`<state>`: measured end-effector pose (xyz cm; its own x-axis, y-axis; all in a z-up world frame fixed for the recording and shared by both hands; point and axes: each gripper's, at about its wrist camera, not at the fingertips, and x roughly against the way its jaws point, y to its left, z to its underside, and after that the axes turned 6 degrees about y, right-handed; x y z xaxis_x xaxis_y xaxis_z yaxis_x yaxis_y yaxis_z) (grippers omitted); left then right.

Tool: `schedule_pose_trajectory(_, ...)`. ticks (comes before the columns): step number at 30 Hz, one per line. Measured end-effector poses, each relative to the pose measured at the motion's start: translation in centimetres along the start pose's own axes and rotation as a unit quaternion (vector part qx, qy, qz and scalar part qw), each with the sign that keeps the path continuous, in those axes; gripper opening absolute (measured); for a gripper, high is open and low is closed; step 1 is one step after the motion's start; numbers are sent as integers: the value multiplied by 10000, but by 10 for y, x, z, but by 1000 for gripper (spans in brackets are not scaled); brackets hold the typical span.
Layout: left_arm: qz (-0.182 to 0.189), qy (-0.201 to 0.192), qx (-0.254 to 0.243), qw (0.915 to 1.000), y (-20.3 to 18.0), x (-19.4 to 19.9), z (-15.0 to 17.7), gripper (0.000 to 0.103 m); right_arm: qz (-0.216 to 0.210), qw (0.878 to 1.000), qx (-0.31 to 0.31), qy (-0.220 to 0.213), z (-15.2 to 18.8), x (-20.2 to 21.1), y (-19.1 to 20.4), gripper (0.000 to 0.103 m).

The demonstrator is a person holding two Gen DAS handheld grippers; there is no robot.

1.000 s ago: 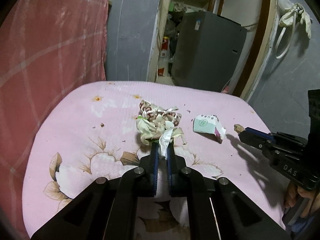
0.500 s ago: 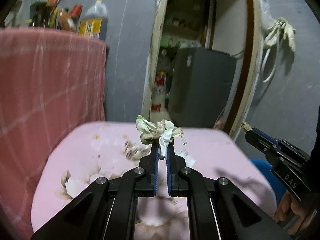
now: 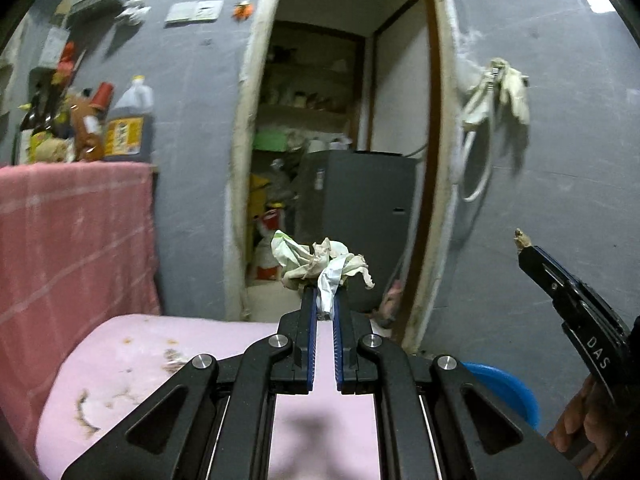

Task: Collect trash
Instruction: 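Lift the white tissue and brown scrap and carry both over the blue basin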

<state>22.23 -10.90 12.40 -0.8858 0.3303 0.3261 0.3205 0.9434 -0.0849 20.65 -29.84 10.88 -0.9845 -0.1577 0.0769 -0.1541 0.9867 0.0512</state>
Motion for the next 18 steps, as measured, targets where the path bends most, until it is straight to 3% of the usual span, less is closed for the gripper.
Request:
schedule_pose_trajectory(5, 385, -9, -222, 9990, -38, -9, -5, 5, 461, 9989, -73, -107, 1, 18, -25, 9)
schedule_pose_trajectory(11, 771, 52, -543, 9955, -82, -20, 0, 5, 789, 9955, -516, 93, 5, 26, -62, 9)
schedule_pose_trajectory(18, 1100, 554, -683, 9900, -110, -46, 13, 5, 886, 9855, -1202, 807, 21, 17, -109, 9)
